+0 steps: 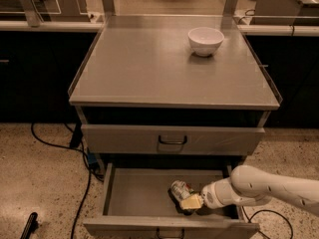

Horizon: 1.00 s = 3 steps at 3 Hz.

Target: Place 7up can into middle drawer

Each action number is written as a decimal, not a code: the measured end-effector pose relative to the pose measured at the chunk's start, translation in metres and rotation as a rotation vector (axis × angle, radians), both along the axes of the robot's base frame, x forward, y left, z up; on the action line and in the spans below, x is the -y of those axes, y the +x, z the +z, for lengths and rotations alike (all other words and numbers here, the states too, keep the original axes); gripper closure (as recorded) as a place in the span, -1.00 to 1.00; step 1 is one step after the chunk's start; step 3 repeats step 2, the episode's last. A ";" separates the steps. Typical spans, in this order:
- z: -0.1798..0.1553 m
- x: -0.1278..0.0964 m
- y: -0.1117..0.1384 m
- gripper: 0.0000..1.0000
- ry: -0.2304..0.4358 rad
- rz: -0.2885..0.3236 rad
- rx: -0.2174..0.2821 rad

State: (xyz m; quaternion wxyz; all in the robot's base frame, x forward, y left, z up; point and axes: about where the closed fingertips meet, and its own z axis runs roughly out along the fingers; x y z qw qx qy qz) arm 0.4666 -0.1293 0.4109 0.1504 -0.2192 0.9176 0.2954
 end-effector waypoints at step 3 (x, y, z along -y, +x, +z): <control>0.000 0.000 0.000 -1.00 0.000 0.000 0.000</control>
Offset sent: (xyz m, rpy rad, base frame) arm 0.0000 0.0000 0.0000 0.0000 0.0000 0.0000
